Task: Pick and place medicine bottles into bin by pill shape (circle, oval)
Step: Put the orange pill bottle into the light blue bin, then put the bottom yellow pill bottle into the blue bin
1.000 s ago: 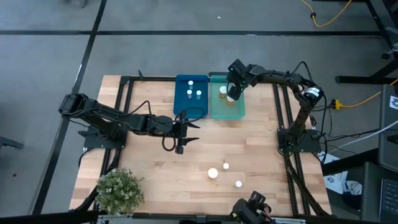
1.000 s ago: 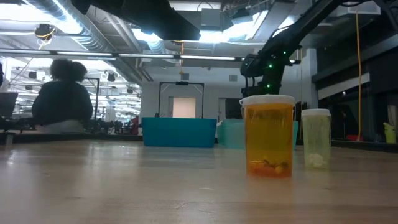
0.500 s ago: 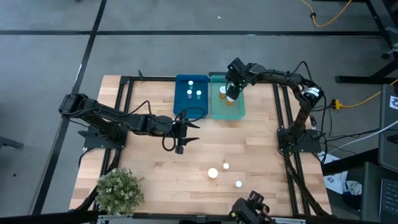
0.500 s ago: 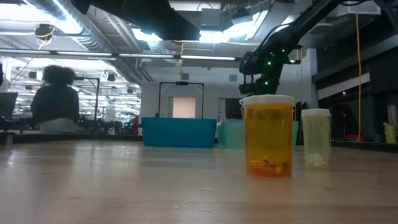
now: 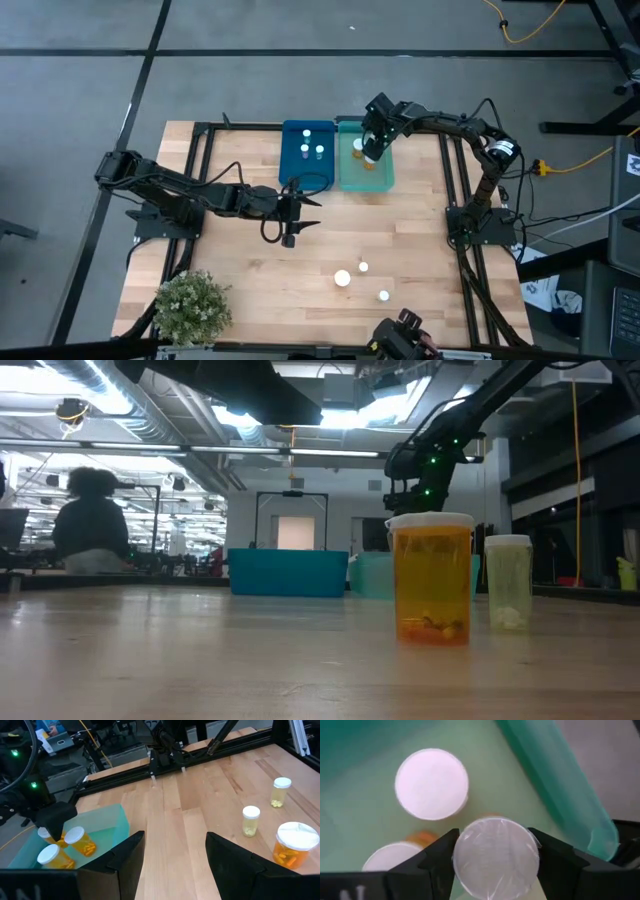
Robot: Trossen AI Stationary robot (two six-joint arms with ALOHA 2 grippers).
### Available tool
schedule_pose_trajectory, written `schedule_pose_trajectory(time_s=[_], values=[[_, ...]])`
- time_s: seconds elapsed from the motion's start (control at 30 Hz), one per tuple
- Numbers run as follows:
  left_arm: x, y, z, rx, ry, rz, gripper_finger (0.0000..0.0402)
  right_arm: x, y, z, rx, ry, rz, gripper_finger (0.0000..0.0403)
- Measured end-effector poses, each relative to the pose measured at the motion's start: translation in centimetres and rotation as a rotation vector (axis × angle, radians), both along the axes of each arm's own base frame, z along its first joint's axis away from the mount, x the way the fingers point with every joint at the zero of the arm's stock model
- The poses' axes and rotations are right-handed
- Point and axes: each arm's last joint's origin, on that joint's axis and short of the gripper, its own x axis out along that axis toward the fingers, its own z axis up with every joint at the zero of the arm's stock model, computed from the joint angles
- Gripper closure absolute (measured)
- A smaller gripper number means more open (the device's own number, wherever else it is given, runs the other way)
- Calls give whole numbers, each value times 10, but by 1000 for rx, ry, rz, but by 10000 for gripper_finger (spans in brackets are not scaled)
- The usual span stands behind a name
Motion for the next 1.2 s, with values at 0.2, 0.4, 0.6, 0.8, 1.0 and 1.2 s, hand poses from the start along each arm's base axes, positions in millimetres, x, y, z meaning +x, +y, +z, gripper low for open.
schedule_pose_trajectory(time_s=[0.2,0.4,0.6,0.8,1.0,1.2], values=[[0,0,0,0,0,0,200,0,0,0,7,-2,1,144],[0,0,0,0,0,0,200,0,0,0,-6,-6,-1,119],[0,0,0,0,0,0,200,2,-3,6,-51,17,-23,123],[0,0,0,0,0,0,200,9,-5,32,-49,5,-44,124],[0,0,0,0,0,0,200,17,26,47,135,69,-61,124],[0,0,0,0,0,-1,200,25,97,49,186,235,-21,124]])
